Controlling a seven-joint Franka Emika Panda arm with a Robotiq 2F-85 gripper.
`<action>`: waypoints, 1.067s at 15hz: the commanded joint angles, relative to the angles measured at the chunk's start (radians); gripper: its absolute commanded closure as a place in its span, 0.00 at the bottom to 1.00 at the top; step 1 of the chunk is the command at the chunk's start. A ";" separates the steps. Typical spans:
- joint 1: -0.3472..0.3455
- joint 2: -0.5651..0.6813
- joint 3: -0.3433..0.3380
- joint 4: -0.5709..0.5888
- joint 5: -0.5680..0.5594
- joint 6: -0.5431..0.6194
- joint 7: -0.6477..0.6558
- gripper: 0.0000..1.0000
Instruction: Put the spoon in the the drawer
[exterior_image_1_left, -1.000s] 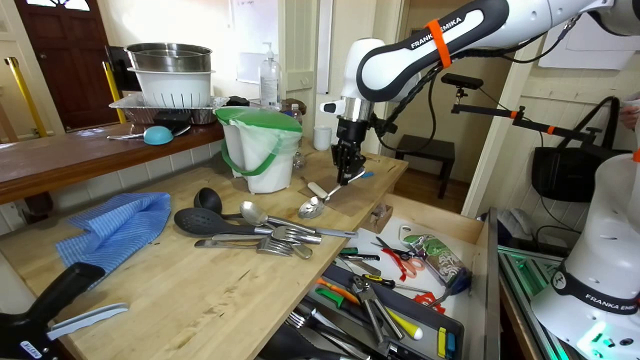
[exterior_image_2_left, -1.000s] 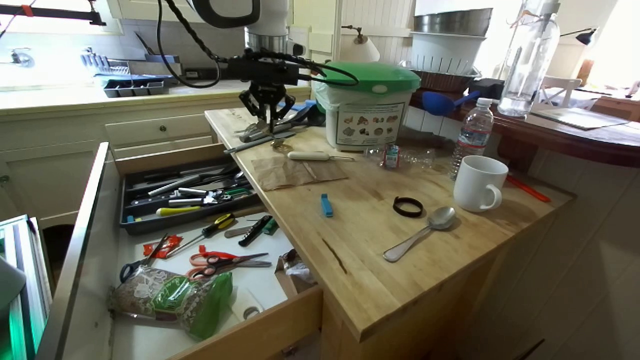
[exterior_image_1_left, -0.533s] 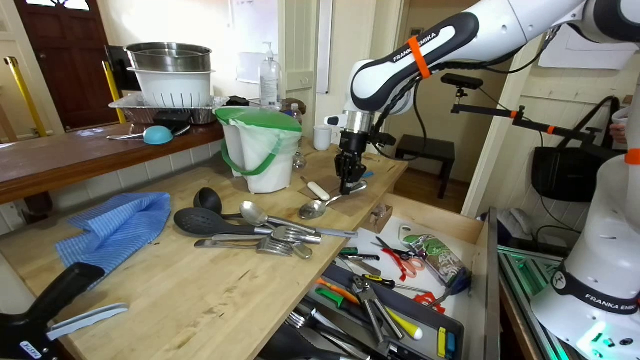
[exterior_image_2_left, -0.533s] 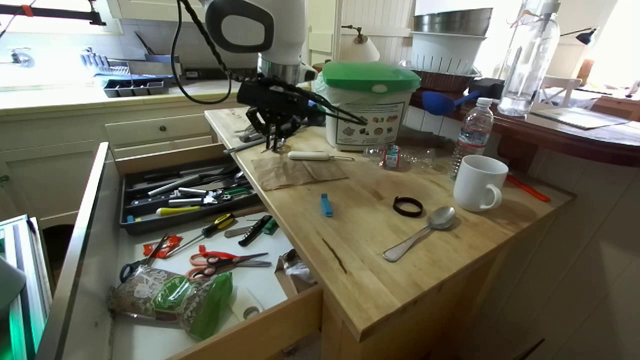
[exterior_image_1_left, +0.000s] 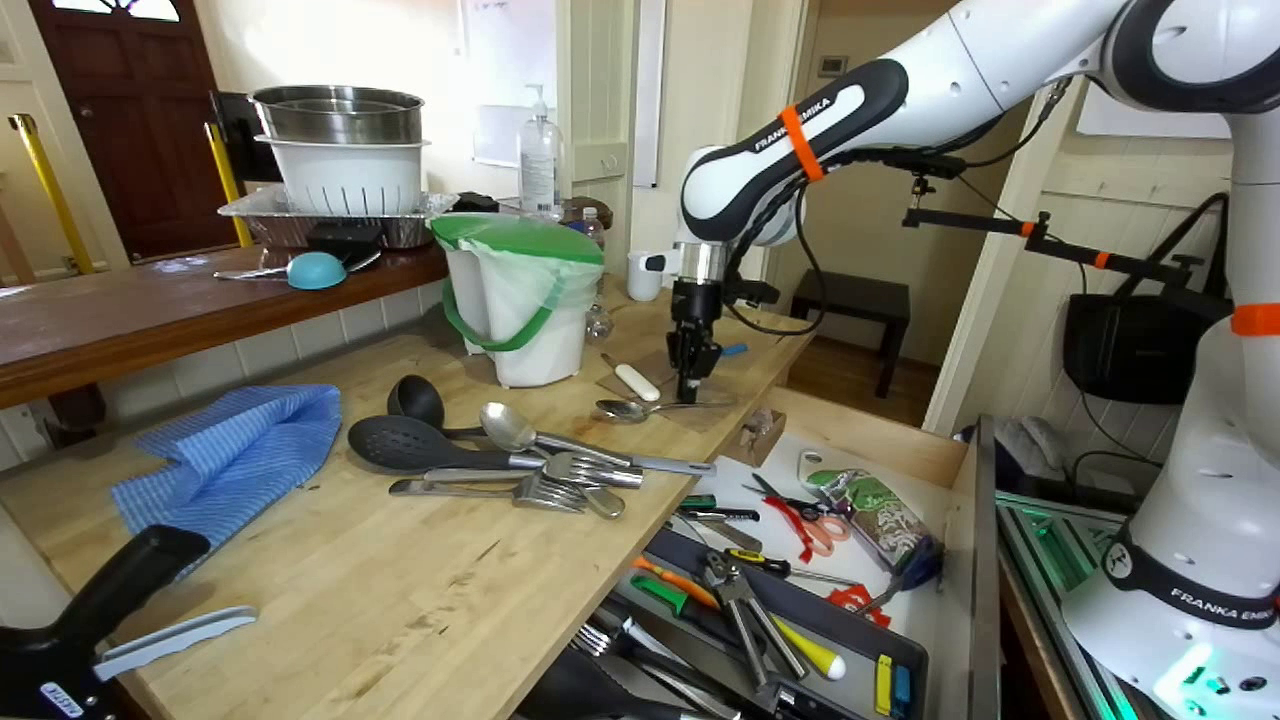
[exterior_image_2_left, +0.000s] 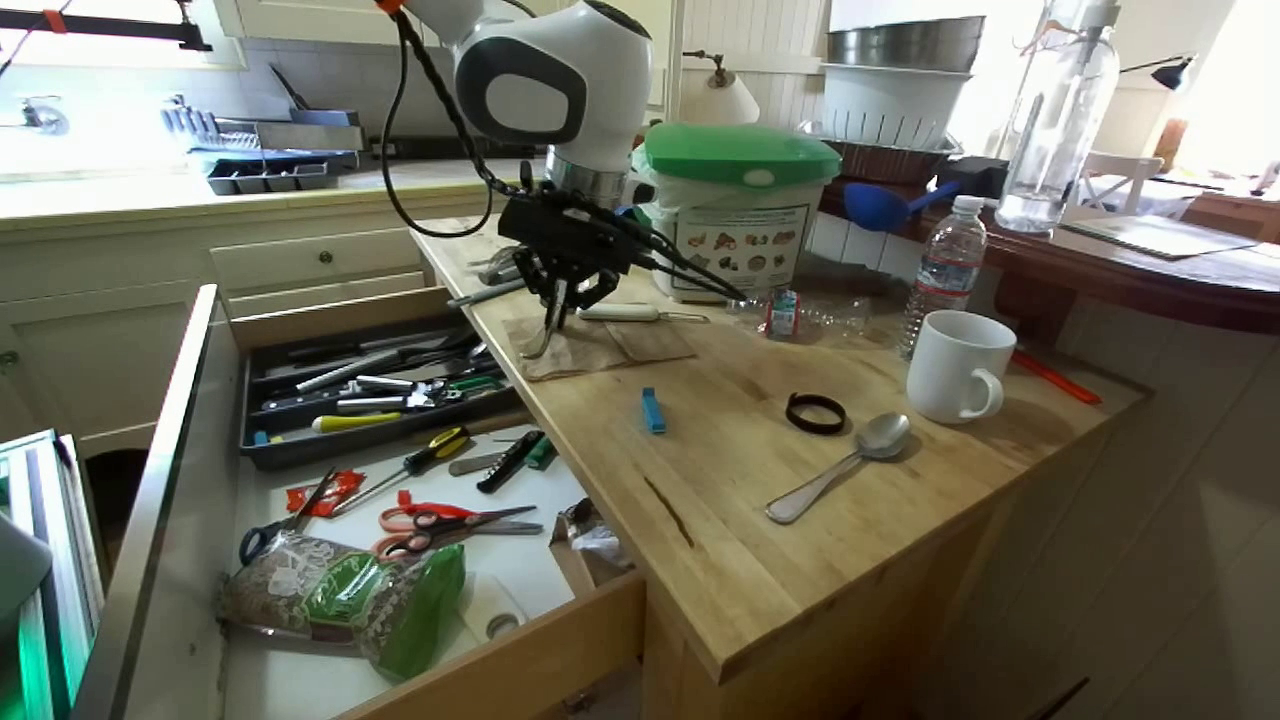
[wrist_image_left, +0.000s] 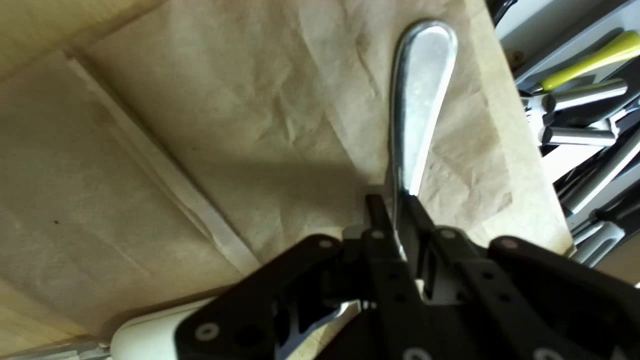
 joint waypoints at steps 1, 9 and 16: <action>0.008 0.030 0.002 0.049 -0.034 -0.037 0.066 0.96; 0.022 0.028 0.037 0.086 -0.034 -0.052 0.087 0.15; 0.034 0.040 0.054 0.145 -0.042 -0.239 0.082 0.17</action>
